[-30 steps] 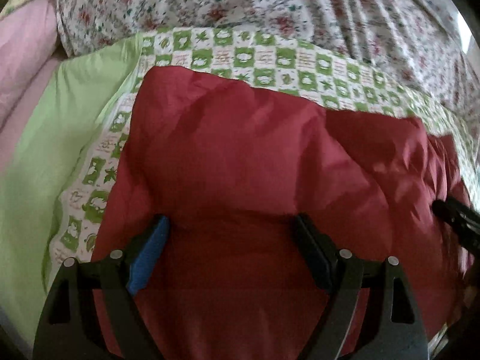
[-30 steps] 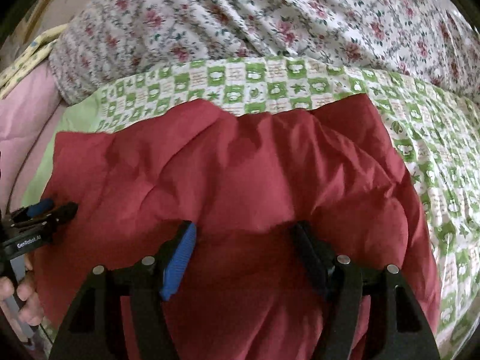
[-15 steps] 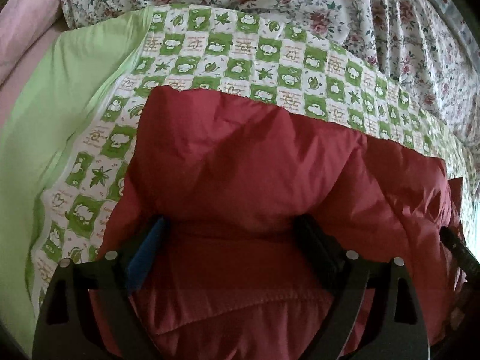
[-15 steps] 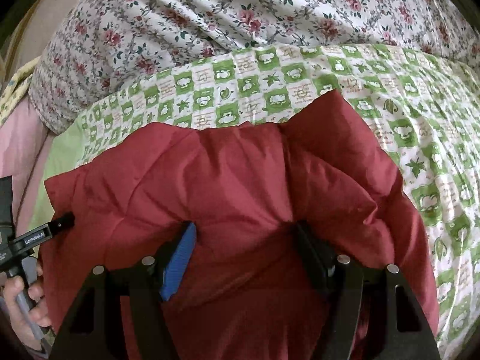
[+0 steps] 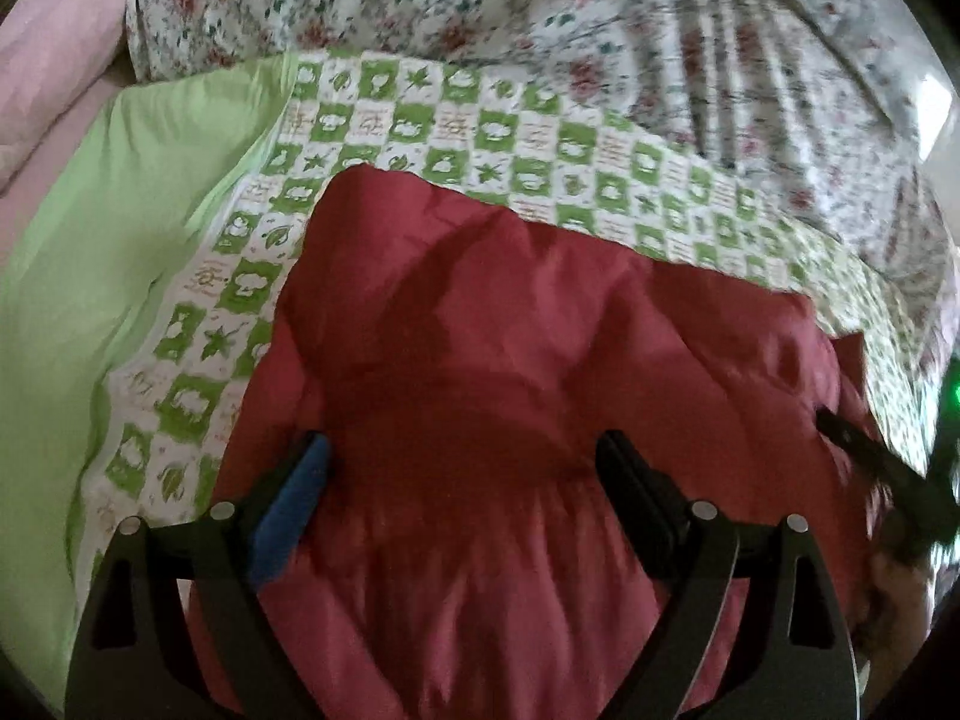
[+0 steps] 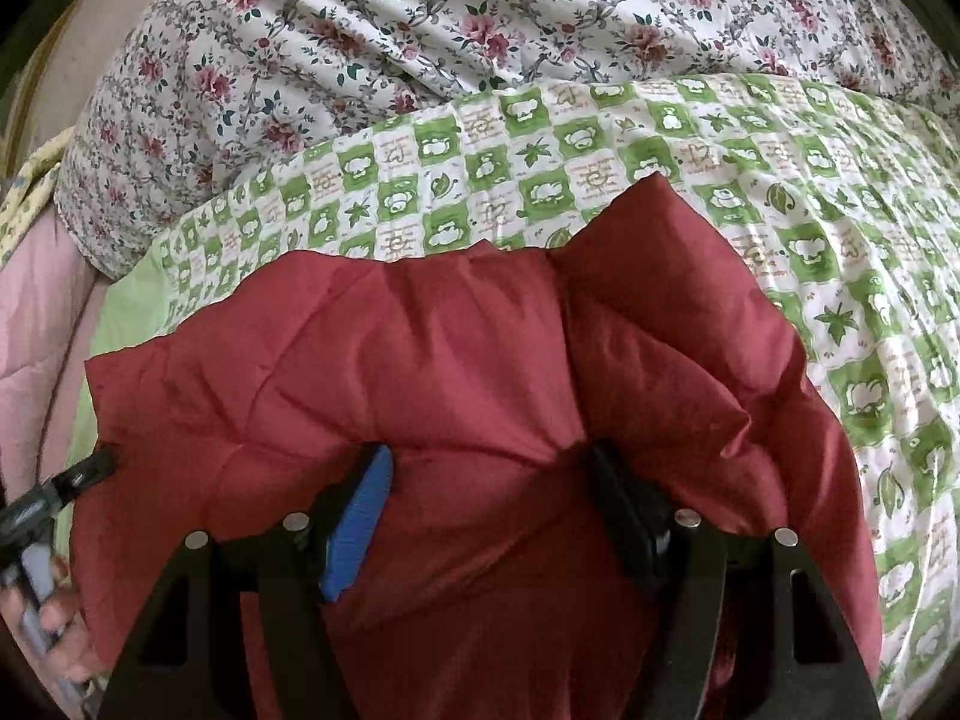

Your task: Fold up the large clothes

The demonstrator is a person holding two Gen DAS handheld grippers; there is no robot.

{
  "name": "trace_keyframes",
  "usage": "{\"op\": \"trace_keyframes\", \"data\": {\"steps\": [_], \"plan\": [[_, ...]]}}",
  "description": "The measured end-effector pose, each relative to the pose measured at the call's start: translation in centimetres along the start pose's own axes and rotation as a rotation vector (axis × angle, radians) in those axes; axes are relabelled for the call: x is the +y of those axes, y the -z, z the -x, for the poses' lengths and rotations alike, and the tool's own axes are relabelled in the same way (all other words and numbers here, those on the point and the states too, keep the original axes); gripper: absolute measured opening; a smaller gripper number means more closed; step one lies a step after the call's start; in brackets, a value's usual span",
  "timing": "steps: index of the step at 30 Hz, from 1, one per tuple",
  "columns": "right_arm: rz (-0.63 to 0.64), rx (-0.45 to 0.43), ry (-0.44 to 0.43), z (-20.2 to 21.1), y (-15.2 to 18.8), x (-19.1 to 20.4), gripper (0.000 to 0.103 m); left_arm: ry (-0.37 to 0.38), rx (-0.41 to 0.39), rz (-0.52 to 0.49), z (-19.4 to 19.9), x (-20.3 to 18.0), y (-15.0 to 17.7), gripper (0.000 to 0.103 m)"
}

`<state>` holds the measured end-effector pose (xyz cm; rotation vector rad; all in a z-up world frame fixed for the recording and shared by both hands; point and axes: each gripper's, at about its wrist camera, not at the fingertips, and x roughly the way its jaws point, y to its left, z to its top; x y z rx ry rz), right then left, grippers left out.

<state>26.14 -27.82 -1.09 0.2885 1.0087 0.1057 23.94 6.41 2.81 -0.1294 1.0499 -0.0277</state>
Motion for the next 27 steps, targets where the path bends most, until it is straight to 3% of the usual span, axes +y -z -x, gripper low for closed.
{"op": "trace_keyframes", "data": {"steps": [10, 16, 22, 27], "plan": [[-0.002, -0.007, 0.001, 0.0, 0.1, -0.1, 0.07, 0.074, -0.004, -0.053, 4.0, -1.8, 5.0, 0.091], [0.012, -0.07, -0.004, 3.4, 1.0, 0.6, 0.07, 0.001, 0.002, -0.103, 2.8, -2.9, 6.1, 0.091], [0.148, -0.081, -0.017, 8.5, 5.2, 2.9, 0.07, 0.0, -0.007, -0.103, 2.7, -2.8, 6.3, 0.091], [0.211, -0.033, 0.087, 8.4, 9.1, 2.4, 0.071, -0.011, -0.02, -0.127, 2.6, -3.1, 6.9, 0.092]]}}
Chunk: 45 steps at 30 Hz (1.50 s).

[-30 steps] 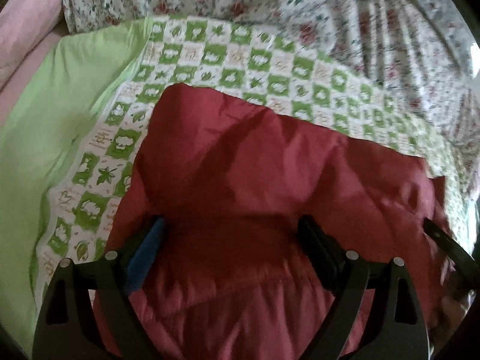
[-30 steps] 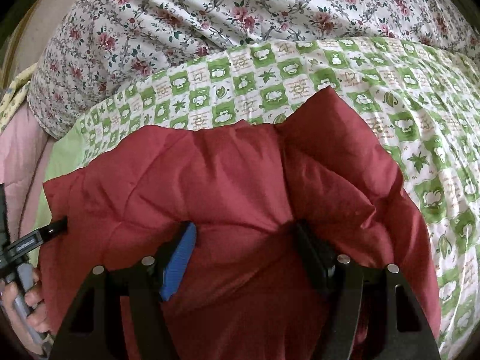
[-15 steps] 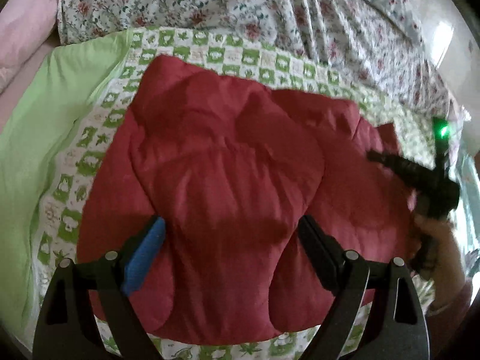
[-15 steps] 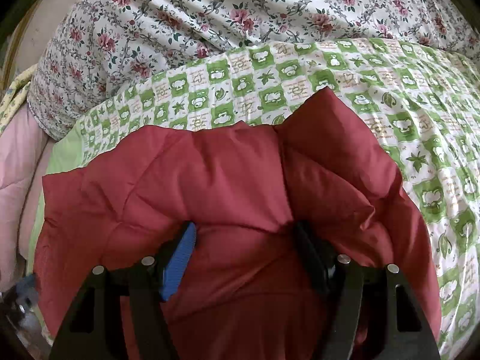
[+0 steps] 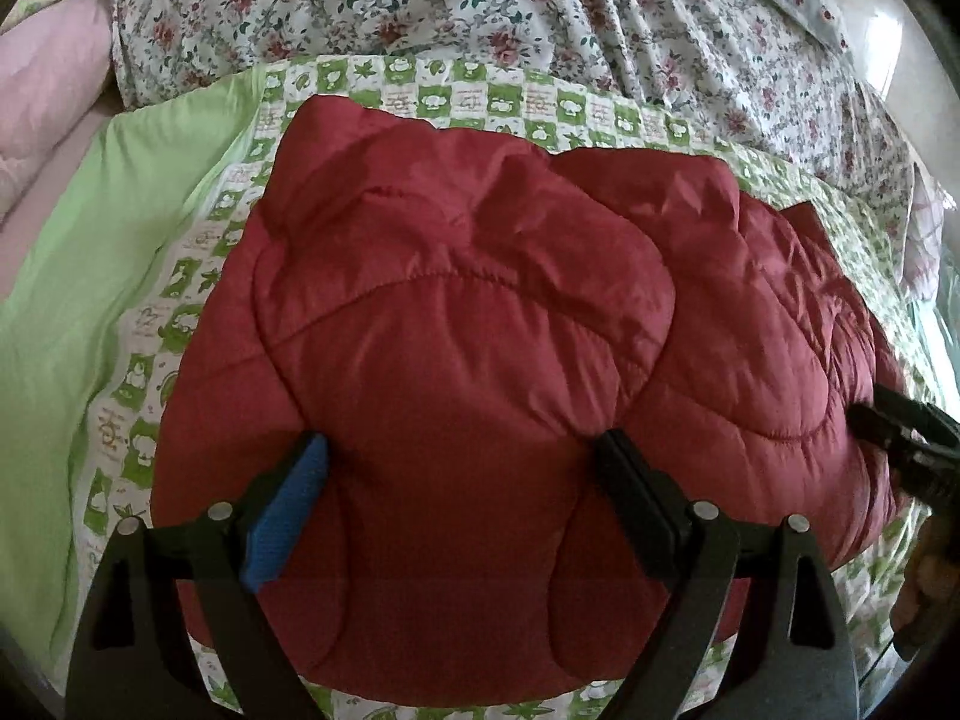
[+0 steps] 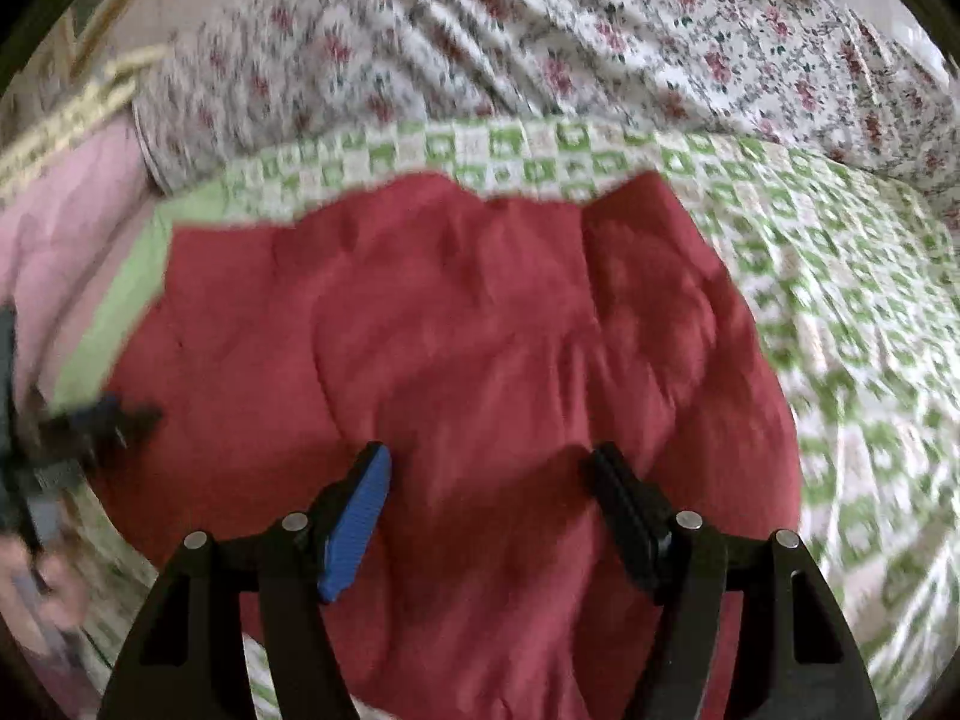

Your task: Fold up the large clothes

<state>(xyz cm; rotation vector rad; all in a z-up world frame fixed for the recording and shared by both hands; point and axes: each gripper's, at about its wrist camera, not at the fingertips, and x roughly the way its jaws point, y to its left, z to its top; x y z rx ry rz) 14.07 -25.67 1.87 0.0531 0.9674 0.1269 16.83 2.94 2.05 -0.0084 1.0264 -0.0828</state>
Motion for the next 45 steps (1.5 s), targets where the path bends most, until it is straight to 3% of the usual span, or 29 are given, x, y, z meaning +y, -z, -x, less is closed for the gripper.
{"op": "trace_keyframes", "data": {"steps": [6, 14, 19, 28, 34, 39, 45], "plan": [[-0.073, -0.033, 0.017, -0.4, 1.6, -1.9, 0.073, -0.028, -0.007, -0.028, -0.6, -0.3, 0.6, 0.095], [-0.11, -0.064, 0.025, 0.5, 2.8, -2.2, 0.073, 0.015, -0.015, 0.018, 2.8, 0.7, 2.1, 0.094], [-0.119, -0.061, 0.036, 0.9, 2.9, -2.1, 0.073, 0.015, 0.012, 0.015, 2.5, 0.6, 3.5, 0.094], [-0.097, -0.106, -0.021, 5.3, 4.0, 0.0, 0.075, -0.01, 0.02, 0.004, 1.8, 0.2, 3.8, 0.095], [-0.04, -0.071, -0.07, 5.4, 4.3, 1.8, 0.075, -0.011, 0.018, 0.002, 1.7, 0.2, 3.9, 0.095], [-0.005, -0.015, -0.027, 3.0, 4.4, 2.5, 0.075, -0.015, 0.018, -0.001, 1.6, 0.1, 3.9, 0.095], [-0.024, -0.014, -0.032, 2.1, 4.6, 1.8, 0.076, -0.031, 0.012, -0.013, 1.5, 0.0, 4.0, 0.096]]}}
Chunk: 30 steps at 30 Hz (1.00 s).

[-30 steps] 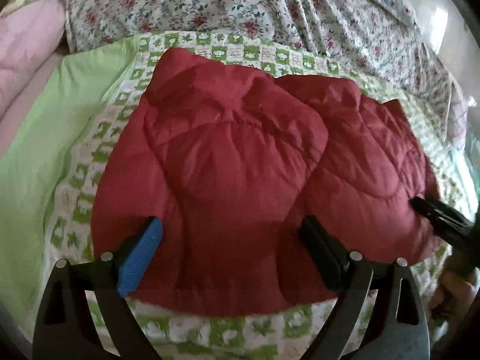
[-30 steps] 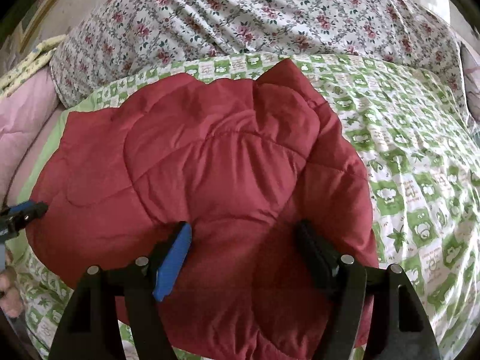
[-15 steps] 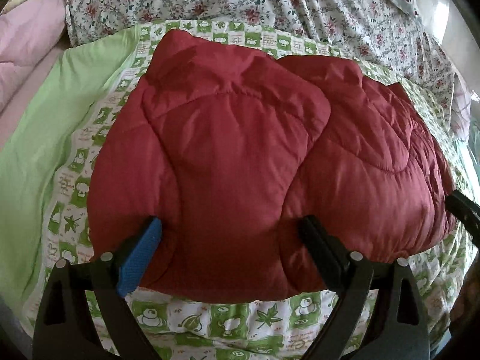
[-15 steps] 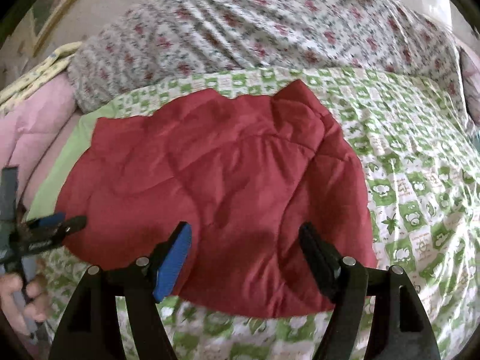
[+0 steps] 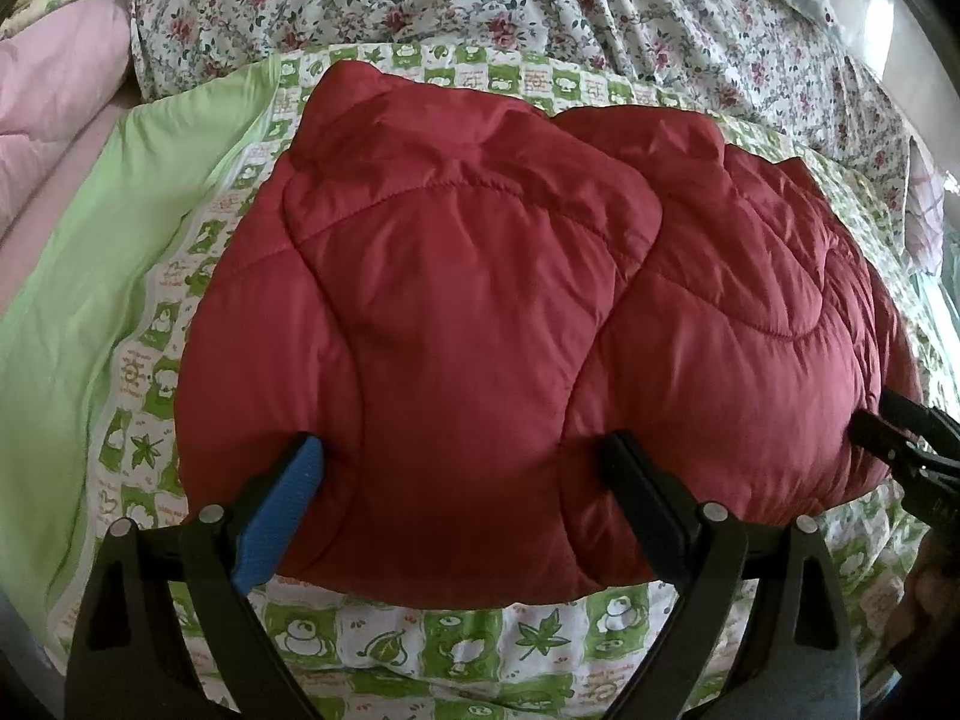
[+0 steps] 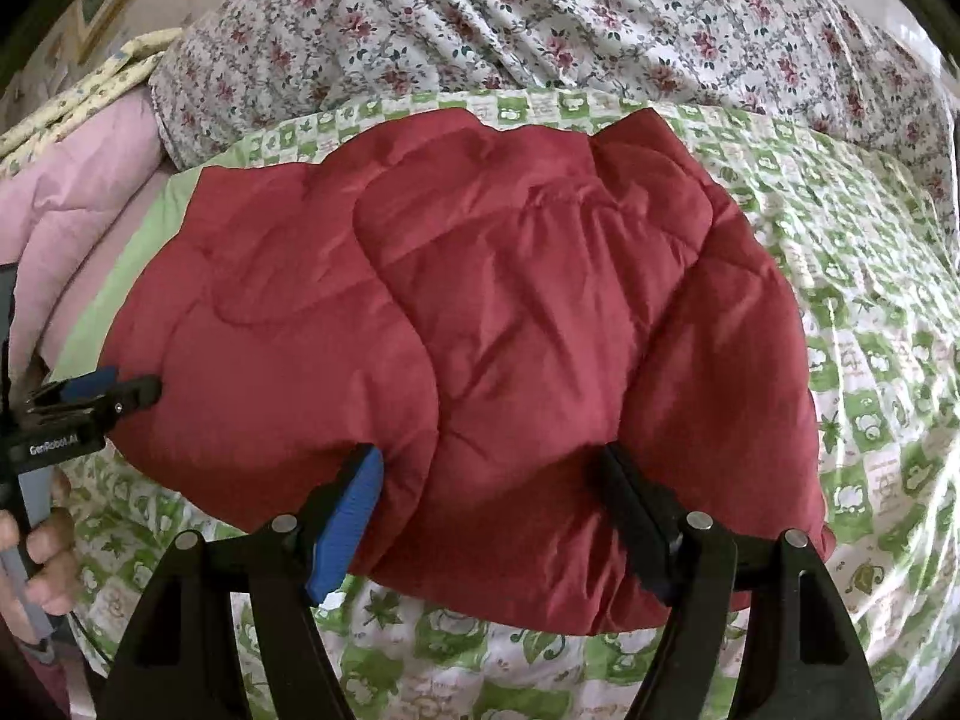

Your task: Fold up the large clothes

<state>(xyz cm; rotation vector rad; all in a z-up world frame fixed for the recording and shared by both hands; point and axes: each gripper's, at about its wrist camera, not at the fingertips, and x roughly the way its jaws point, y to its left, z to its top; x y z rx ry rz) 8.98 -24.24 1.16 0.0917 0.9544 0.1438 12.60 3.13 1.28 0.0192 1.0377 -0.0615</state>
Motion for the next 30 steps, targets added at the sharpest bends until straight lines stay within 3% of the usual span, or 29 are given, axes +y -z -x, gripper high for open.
{"op": "trace_keyframes", "data": {"steps": [16, 22, 24, 27, 30], "plan": [[-0.018, 0.008, -0.011, -0.5, 0.0, -0.4, 0.079, -0.005, 0.0, -0.002, -0.2, -0.2, 0.1, 0.101], [-0.057, -0.007, -0.029, 0.6, -0.8, -0.7, 0.078, 0.038, -0.017, 0.042, 1.2, 0.2, -0.5, 0.1], [-0.077, -0.043, -0.06, 1.5, -1.4, -0.8, 0.078, 0.084, -0.068, 0.054, 2.8, 0.2, -1.4, 0.1], [-0.072, -0.082, -0.058, 1.9, -3.1, -0.6, 0.079, 0.086, -0.108, 0.035, 3.6, -0.4, -3.1, 0.1], [-0.044, -0.05, -0.052, 0.2, -5.0, -0.2, 0.079, 0.067, -0.08, -0.007, 2.1, -1.4, -5.1, 0.1]]}}
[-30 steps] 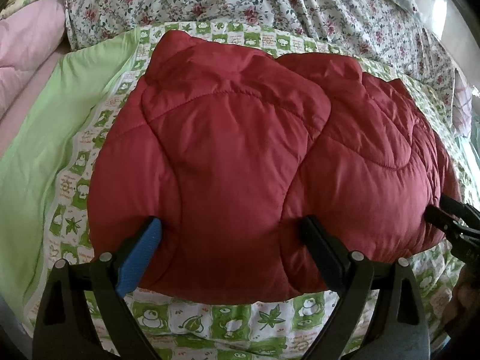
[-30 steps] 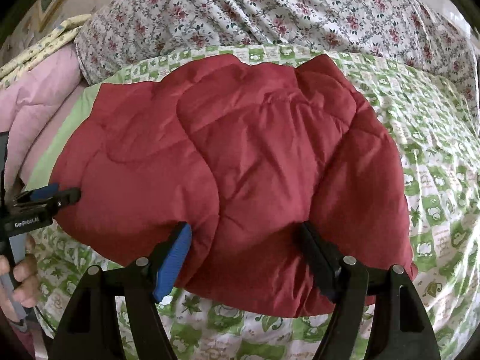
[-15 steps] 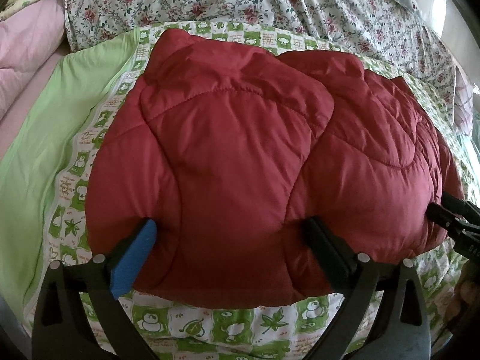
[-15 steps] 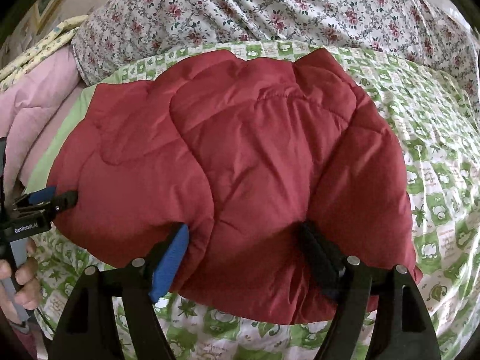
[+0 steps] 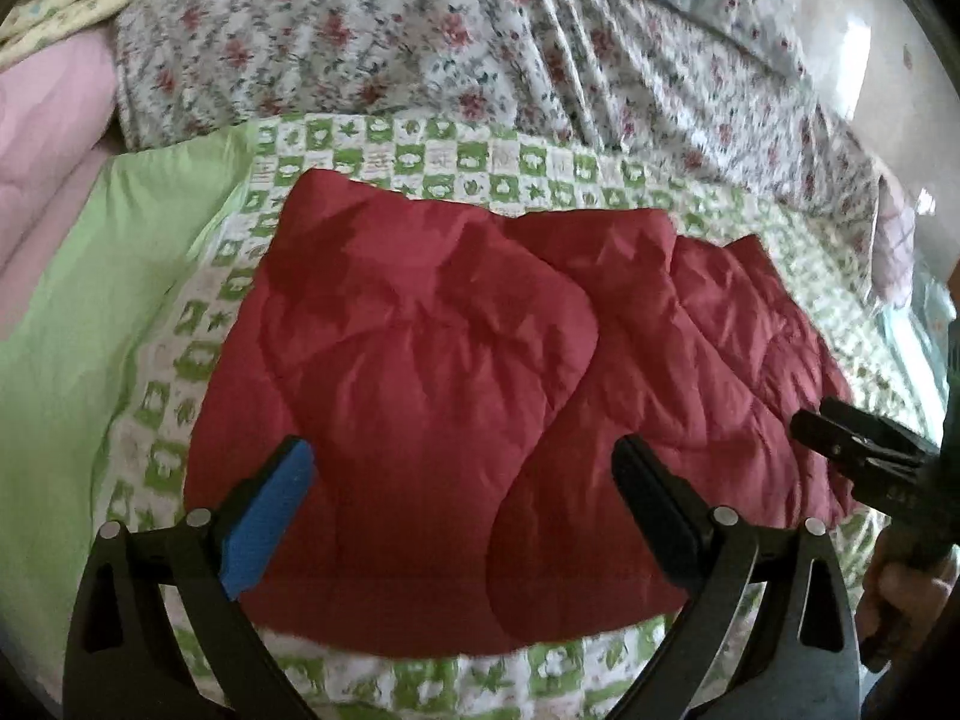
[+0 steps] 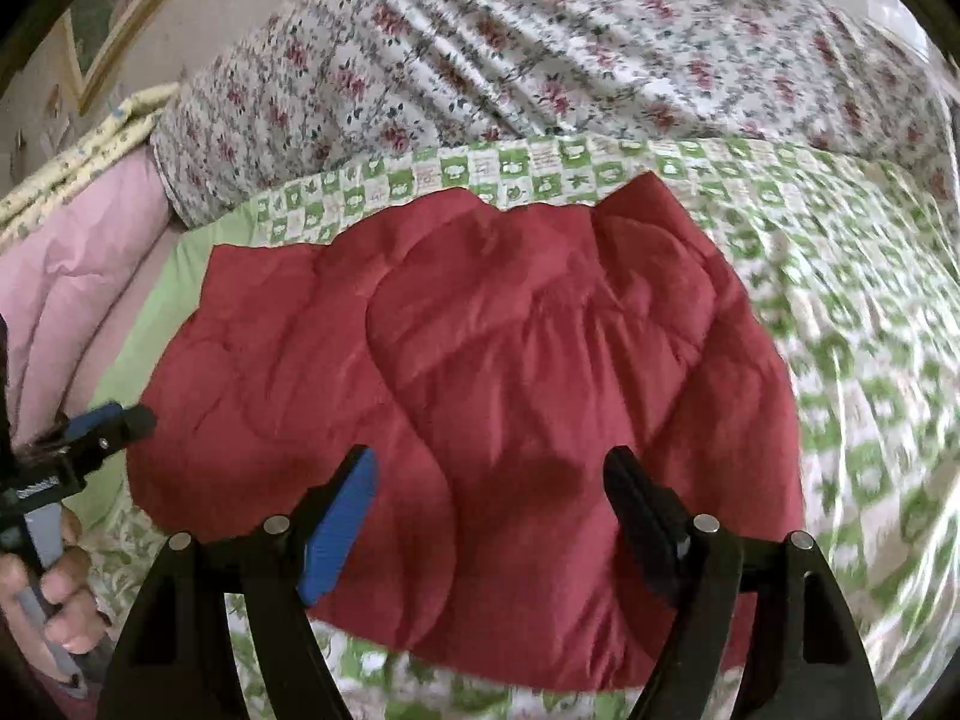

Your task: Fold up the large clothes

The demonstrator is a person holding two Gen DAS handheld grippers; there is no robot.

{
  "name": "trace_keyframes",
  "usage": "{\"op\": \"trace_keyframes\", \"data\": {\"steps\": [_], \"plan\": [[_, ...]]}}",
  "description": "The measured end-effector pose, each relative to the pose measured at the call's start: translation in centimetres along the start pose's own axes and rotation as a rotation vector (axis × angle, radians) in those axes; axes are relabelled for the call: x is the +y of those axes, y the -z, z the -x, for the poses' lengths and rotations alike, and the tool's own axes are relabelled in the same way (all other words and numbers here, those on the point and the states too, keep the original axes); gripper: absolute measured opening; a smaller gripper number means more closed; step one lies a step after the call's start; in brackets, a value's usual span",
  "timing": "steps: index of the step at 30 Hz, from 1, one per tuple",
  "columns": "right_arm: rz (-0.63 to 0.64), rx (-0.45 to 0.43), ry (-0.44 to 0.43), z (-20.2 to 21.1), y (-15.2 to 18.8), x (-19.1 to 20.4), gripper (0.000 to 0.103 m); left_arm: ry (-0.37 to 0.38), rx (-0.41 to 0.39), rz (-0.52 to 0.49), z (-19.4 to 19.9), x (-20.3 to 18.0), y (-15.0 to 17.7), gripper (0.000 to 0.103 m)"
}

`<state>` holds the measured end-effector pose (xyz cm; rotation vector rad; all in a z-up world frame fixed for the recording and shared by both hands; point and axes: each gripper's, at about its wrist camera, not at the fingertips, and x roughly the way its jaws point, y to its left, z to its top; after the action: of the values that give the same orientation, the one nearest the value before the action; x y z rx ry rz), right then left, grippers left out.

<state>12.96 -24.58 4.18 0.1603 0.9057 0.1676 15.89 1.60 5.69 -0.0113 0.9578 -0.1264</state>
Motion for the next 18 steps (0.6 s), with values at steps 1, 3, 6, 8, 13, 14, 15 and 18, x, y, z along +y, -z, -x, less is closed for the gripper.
{"op": "trace_keyframes", "data": {"steps": [1, 3, 6, 8, 13, 14, 15, 18], "plan": [[0.005, 0.016, 0.001, -0.9, -0.5, 0.1, 0.079, -0.002, 0.008, -0.007, -0.5, -0.2, -0.3, 0.1], [0.01, 0.044, 0.026, -2.5, -1.4, -0.1, 0.08, -0.011, 0.038, -0.008, -2.5, -0.1, -1.1, 0.1], [0.008, 0.051, 0.05, -3.8, -2.3, -0.9, 0.081, -0.031, 0.104, 0.031, -5.4, 0.9, -1.6, 0.1], [0.006, 0.064, 0.055, -4.8, -3.1, -1.5, 0.081, -0.048, 0.113, 0.047, -7.0, 1.7, -2.0, 0.101], [-0.01, 0.091, 0.057, -6.9, -4.2, -2.9, 0.081, -0.074, 0.125, 0.052, -8.9, 1.8, -3.2, 0.103], [-0.014, 0.093, 0.06, -7.3, -4.3, -3.1, 0.081, -0.078, 0.128, 0.047, -9.1, 1.6, -3.2, 0.103], [-0.02, 0.095, 0.059, -7.6, -4.5, -3.3, 0.081, -0.081, 0.131, 0.043, -9.4, 1.6, -3.4, 0.103], [-0.029, 0.091, 0.061, -8.0, -4.6, -3.4, 0.081, -0.076, 0.134, 0.046, -10.0, 1.7, -3.5, 0.103]]}}
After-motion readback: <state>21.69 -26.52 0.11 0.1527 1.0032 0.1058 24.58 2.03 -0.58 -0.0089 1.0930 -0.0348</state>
